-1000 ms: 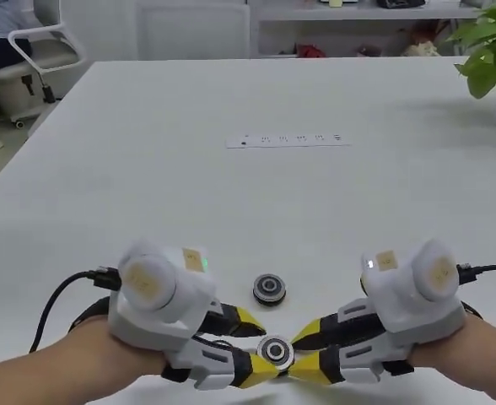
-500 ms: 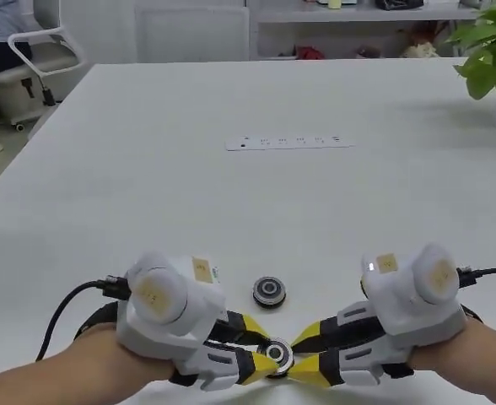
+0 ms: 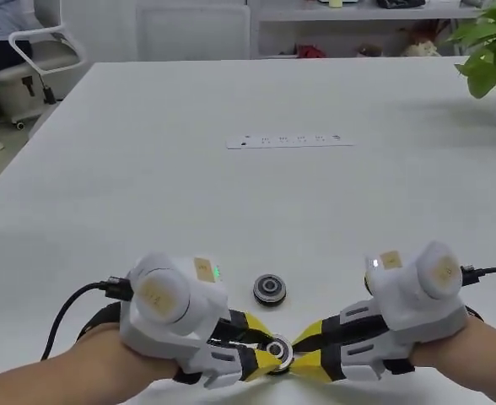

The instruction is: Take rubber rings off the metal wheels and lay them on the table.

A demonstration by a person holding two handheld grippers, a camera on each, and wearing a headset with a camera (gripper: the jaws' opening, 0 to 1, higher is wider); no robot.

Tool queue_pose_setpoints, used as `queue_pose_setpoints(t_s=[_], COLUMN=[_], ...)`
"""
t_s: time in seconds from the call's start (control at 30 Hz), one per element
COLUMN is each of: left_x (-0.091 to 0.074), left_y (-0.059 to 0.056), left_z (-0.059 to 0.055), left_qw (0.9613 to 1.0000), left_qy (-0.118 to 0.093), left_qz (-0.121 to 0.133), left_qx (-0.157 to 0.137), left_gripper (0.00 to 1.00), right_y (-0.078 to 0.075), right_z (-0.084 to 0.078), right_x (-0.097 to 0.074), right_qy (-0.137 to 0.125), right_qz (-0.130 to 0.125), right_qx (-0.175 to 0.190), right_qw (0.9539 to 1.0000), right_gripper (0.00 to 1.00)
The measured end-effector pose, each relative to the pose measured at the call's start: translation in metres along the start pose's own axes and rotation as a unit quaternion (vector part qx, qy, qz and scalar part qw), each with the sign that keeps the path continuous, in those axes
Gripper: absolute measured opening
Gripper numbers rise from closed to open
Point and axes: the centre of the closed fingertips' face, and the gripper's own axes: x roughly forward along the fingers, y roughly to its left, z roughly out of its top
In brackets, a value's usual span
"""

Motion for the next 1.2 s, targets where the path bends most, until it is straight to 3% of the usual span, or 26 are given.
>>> queue_pose_setpoints(t_s=[0.13,0.3,0.57,0.83,1.2], left_x=[0.001,0.001,0.001,0.001,0.001], left_y=[0.0,0.0,-0.001,-0.001,0.0], left_z=[0.0,0.0,-0.001,-0.001,-0.002], left_qw=[0.9998,0.9998,0.9991,0.998,0.9976], left_qy=[0.003,0.002,0.008,0.016,0.019], left_qz=[0.005,0.011,0.018,0.021,0.025], left_qx=[0.018,0.015,0.038,0.058,0.062], left_gripper=[0.14,0.14,0.13,0.13,0.13], right_y=[-0.001,-0.005,-0.008,-0.011,-0.01], right_z=[0.0,0.0,0.0,0.005,0.012], right_x=[-0.001,-0.002,-0.002,-0.008,-0.009], right_qy=[-0.002,-0.007,-0.007,-0.034,-0.055], right_qz=[-0.002,-0.005,-0.011,-0.005,0.001], right_qx=[0.005,0.03,0.066,0.146,0.18], right_qw=[1.0,0.9995,0.9978,0.9886,0.9822], right_gripper=[0.08,0.02,0.0,0.0,0.0])
